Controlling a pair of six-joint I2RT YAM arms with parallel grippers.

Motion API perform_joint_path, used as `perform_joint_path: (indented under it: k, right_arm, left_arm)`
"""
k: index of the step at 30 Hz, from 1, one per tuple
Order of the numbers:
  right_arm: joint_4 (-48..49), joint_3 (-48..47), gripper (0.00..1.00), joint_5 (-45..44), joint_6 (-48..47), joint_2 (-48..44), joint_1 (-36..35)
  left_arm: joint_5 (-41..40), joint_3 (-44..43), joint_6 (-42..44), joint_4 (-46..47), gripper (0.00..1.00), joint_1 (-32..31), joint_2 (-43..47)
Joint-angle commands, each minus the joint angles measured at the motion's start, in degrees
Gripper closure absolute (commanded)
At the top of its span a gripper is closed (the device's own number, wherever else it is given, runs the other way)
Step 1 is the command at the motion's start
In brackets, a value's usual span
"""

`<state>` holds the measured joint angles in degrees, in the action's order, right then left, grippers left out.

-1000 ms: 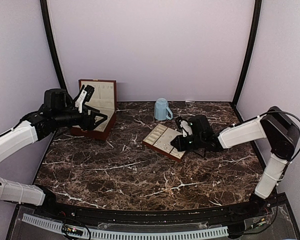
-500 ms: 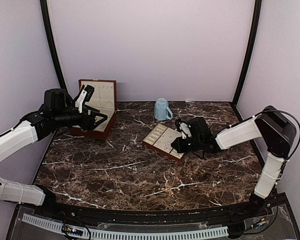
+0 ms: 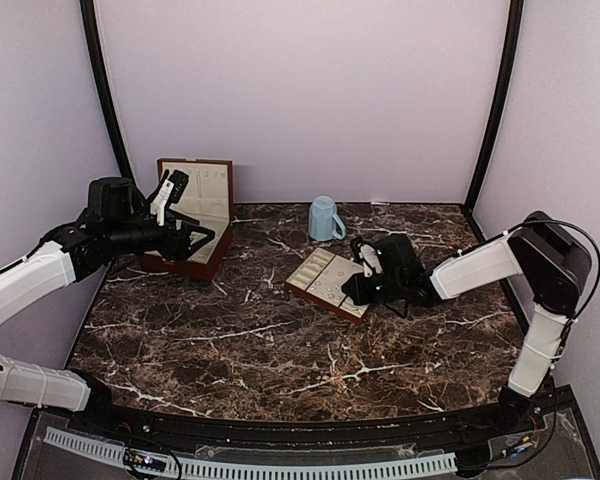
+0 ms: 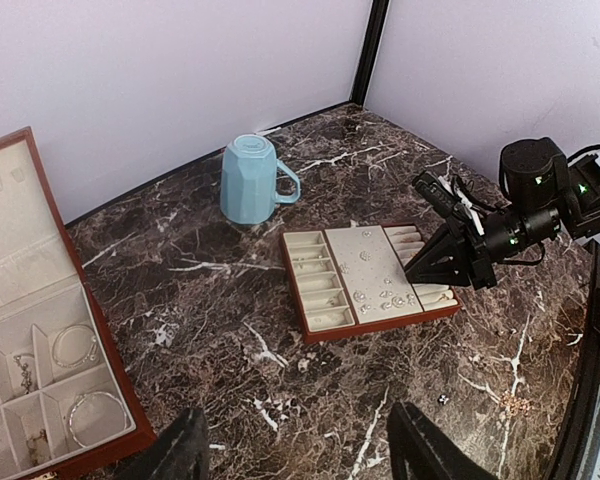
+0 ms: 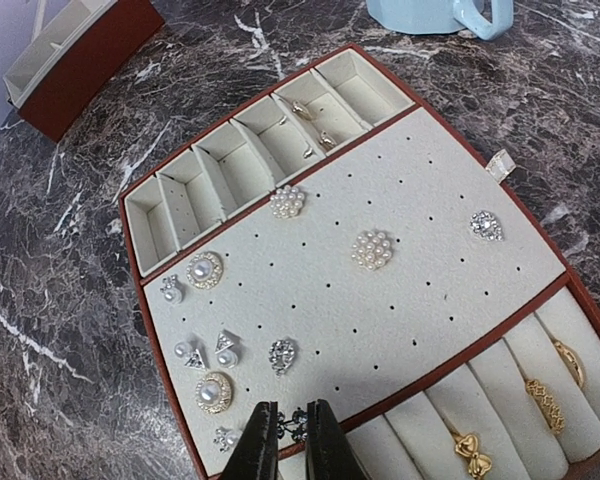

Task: Organize the mixed jewelry
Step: Insert the earring at the center of the board.

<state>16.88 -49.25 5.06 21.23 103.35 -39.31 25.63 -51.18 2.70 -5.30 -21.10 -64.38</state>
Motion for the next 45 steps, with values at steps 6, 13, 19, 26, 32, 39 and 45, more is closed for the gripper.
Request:
perform_joint_path:
  k: [6, 13, 19, 26, 32, 39, 45]
  right_arm:
    - [3.15, -1.23, 0.90, -0.16, -0.43, 1.67, 0.48]
    - [3.28, -0.78, 0.90, -0.90, -0.90, 1.88, 0.46]
    - [4.13, -0.11, 0.90, -1.11, -1.08, 2.06, 0.49]
    - [4.63, 0.39, 0.90, -1.67, -1.44, 2.20, 0.51]
    - [4.91, 0.65, 0.90, -1.84, -1.54, 2.61, 0.49]
    - [4.68, 1.39, 0.90, -2.34, -1.48, 2.06, 0.48]
    - [3.68, 2.75, 0.90, -2.51, -1.38, 0.50, 0.46]
  left_arm:
    - [-0.17, 0.55, 0.11, 0.29, 0.36, 0.19, 0.79]
    - [-0.23, 0.55, 0.14, 0.29, 0.36, 0.19, 0.76]
    - [-0.18, 0.55, 0.17, 0.29, 0.36, 0.19, 0.79]
    - [-0.22, 0.55, 0.20, 0.30, 0.36, 0.21, 0.75]
    - [-0.21, 0.55, 0.24, 0.29, 0.37, 0.24, 0.75]
    - [-0.23, 0.55, 0.28, 0.34, 0.36, 0.19, 0.75]
    - [-0.23, 0.55, 0.29, 0.29, 0.36, 0.21, 0.75]
